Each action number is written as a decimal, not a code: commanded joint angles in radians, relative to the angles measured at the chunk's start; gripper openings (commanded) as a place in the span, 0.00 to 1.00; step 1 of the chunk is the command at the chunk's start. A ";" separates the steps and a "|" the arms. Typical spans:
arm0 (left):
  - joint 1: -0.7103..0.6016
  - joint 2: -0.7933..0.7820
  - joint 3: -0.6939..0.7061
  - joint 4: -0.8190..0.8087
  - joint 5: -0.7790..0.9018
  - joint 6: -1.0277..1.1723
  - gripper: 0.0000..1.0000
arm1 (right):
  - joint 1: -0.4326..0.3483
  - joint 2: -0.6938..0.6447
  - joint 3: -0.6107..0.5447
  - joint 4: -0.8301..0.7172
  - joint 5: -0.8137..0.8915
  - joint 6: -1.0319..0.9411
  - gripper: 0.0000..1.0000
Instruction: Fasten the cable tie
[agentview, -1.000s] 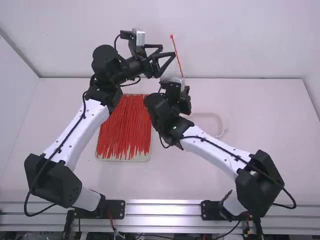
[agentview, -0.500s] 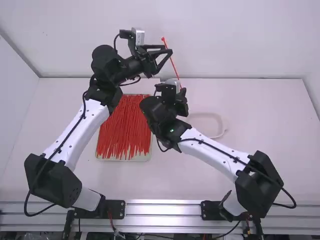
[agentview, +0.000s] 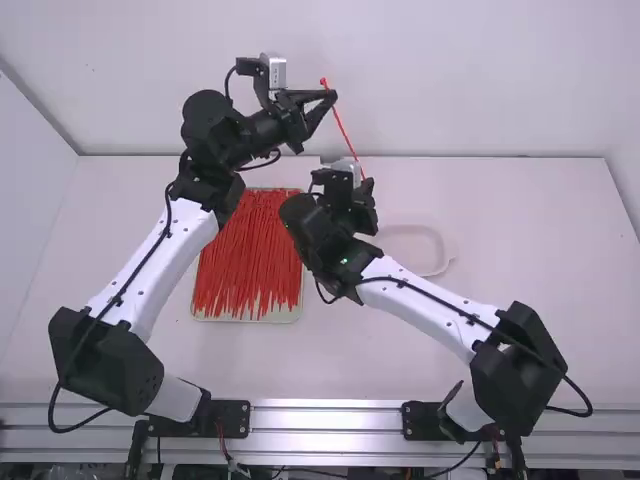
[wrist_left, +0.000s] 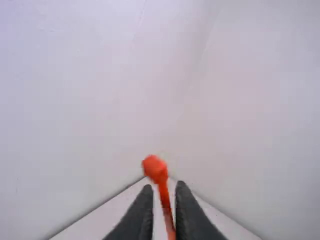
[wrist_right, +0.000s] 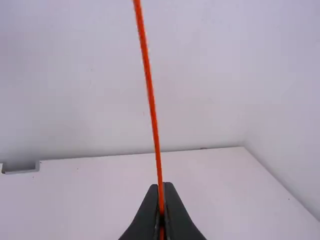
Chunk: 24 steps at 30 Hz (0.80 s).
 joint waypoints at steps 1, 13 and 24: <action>0.009 -0.002 0.026 0.007 -0.006 -0.001 0.02 | -0.003 0.006 0.035 0.002 0.017 0.018 0.00; 0.016 -0.002 0.026 -0.026 -0.007 0.054 0.02 | -0.035 0.006 0.035 -0.012 -0.357 -0.137 0.49; 0.163 -0.002 0.026 -0.095 0.063 0.053 0.02 | -0.010 -0.010 0.035 -0.169 -0.782 -0.242 0.88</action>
